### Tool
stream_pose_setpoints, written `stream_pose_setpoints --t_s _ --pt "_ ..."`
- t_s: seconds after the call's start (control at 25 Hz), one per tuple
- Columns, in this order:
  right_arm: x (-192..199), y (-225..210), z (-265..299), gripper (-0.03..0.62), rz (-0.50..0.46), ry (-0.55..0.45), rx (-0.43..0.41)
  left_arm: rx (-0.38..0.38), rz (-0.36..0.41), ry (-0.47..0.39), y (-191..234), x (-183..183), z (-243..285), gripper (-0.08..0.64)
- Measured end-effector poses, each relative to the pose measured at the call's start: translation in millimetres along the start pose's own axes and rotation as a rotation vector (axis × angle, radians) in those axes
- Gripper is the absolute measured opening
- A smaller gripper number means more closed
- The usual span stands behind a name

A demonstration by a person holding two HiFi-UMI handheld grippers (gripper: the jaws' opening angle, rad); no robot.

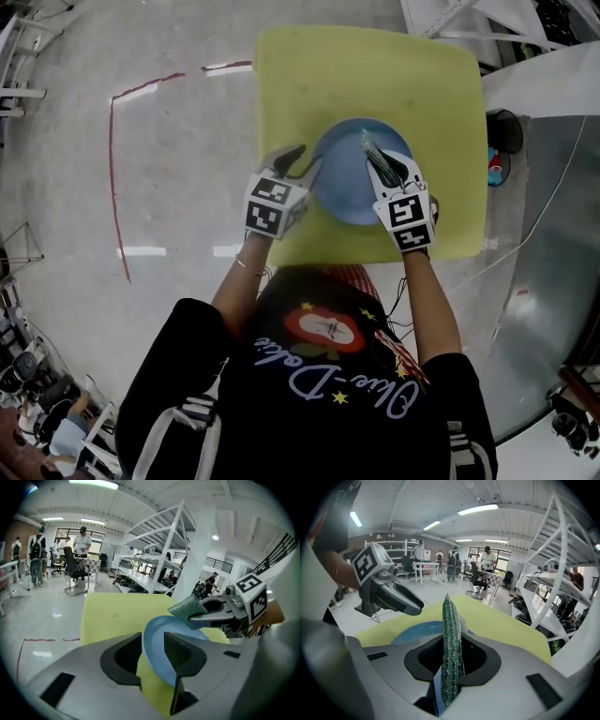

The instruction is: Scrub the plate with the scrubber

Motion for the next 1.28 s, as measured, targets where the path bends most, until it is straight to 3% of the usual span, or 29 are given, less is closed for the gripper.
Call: stream_pose_setpoints --t_s 0.48,0.72,0.8,0.96,1.12,1.28 --pt "22.8 1.4 52.9 0.058 -0.138 0.152 -0.055 0.013 -0.072 0.088 23.0 26.2 31.2 0.153" --pt "25.8 0.9 67.0 0.058 -0.13 0.199 -0.095 0.025 -0.064 0.149 23.7 39.2 45.4 0.153" --pt "25.7 1.2 68.9 0.058 -0.131 0.204 -0.111 0.029 -0.088 0.153 23.5 42.0 47.7 0.084" --pt "24.8 1.9 69.8 0.059 -0.148 0.211 -0.127 0.034 -0.112 0.184 20.9 42.3 50.7 0.071" --pt "18.0 14.4 80.5 0.06 -0.168 0.23 -0.211 0.032 -0.114 0.188 22.4 41.2 49.9 0.066" --pt "21.1 21.6 82.5 0.06 -0.264 0.259 -0.277 0.02 -0.1 0.172 18.5 41.8 53.3 0.063"
Point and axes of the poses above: the fingertips, and each gripper's own axes: z forward along the fingers, y to its left, x out of its underside, the point moved 7 cm from there along -z, backward along the fingers, and after that the axes turned 13 degrees about -z, right-handed, at the moved point
